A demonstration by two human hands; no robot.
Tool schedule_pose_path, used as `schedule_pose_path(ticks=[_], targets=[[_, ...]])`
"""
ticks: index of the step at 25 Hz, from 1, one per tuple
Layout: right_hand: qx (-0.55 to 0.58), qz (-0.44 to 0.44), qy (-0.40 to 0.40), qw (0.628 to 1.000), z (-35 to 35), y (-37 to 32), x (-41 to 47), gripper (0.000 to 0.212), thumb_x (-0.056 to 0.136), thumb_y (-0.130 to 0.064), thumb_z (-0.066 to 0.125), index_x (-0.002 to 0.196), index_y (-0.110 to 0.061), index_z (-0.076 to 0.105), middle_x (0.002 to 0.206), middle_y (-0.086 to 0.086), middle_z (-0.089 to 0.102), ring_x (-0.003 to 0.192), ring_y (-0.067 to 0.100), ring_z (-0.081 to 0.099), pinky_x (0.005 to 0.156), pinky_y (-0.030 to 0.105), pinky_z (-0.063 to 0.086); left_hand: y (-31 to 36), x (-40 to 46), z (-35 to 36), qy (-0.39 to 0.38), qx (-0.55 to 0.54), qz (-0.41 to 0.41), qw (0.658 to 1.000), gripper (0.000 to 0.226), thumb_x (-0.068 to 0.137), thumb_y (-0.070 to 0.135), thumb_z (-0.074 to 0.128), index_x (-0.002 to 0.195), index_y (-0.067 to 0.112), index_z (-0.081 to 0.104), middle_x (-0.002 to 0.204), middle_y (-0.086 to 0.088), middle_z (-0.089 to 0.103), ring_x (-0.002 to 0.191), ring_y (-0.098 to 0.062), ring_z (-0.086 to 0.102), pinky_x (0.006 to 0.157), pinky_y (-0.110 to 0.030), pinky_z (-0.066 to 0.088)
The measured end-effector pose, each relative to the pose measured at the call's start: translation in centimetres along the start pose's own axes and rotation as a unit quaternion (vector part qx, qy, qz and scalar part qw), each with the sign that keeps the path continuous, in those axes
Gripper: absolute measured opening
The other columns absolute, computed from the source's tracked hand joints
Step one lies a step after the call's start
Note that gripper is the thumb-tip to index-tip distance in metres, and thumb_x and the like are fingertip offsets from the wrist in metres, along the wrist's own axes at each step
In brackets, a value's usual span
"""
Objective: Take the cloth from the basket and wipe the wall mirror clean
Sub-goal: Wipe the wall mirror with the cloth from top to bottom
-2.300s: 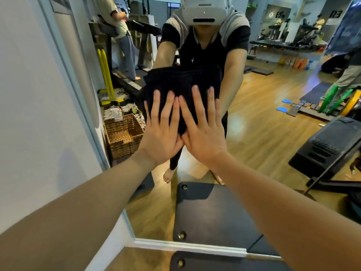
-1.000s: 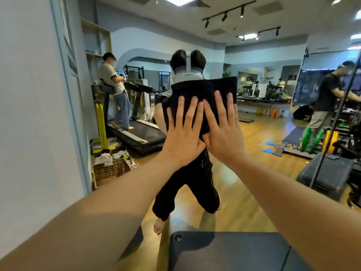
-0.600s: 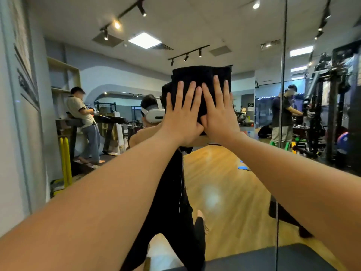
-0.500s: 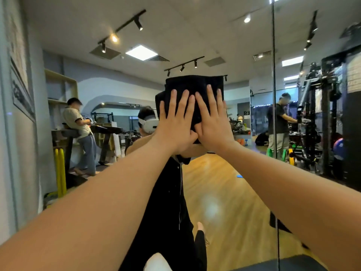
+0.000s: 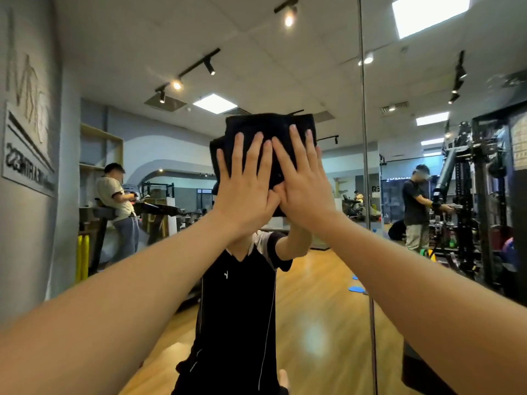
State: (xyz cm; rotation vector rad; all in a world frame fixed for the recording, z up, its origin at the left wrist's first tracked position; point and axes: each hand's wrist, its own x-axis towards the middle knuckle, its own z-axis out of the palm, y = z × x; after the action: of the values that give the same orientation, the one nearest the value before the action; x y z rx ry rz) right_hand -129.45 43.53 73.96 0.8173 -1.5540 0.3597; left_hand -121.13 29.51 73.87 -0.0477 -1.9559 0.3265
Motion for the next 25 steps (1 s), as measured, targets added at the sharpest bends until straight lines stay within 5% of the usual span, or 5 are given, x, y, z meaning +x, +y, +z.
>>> schedule_pose_path(ticks=[4, 10, 25], targets=[[0.005, 0.028, 0.014, 0.999, -2.4, 8.2, 2.6, 0.071, 0.104, -0.037, 0.05, 0.166, -0.019, 0.02, 0.175, 0.013, 0.004, 0.16, 0.039, -0.004, 0.13, 0.059, 0.009, 5.6, 7.5, 0.0, 0.009, 0.001, 0.006, 1.0, 0.087, 0.091, 0.057, 0.008, 0.166, 0.014, 0.003, 0.174, -0.008, -0.003, 0.159, -0.035, -0.012, 0.126, -0.066, -0.002], [0.014, 0.036, 0.037, 0.999, -3.6, 14.3, -0.8, 0.07, 0.102, -0.036, 0.048, 0.165, -0.016, 0.025, 0.174, 0.015, 0.008, 0.16, 0.04, -0.001, 0.128, 0.062, 0.016, 11.5, 8.8, 2.9, 0.056, -0.007, 0.052, 0.997, 0.08, 0.094, 0.049, 0.032, 0.164, 0.012, 0.022, 0.171, -0.012, 0.016, 0.159, -0.038, 0.003, 0.126, -0.067, 0.006], [0.026, 0.081, 0.062, 0.994, -0.7, 3.7, -10.7, 0.075, 0.089, -0.03, 0.041, 0.162, -0.018, 0.034, 0.171, 0.02, 0.018, 0.158, 0.048, 0.008, 0.123, 0.066, 0.02, 7.4, -4.0, 3.9, 0.01, 0.002, 0.108, 0.994, 0.078, 0.094, 0.041, 0.035, 0.163, 0.006, 0.024, 0.171, -0.015, 0.02, 0.159, -0.039, 0.007, 0.126, -0.063, 0.011]])
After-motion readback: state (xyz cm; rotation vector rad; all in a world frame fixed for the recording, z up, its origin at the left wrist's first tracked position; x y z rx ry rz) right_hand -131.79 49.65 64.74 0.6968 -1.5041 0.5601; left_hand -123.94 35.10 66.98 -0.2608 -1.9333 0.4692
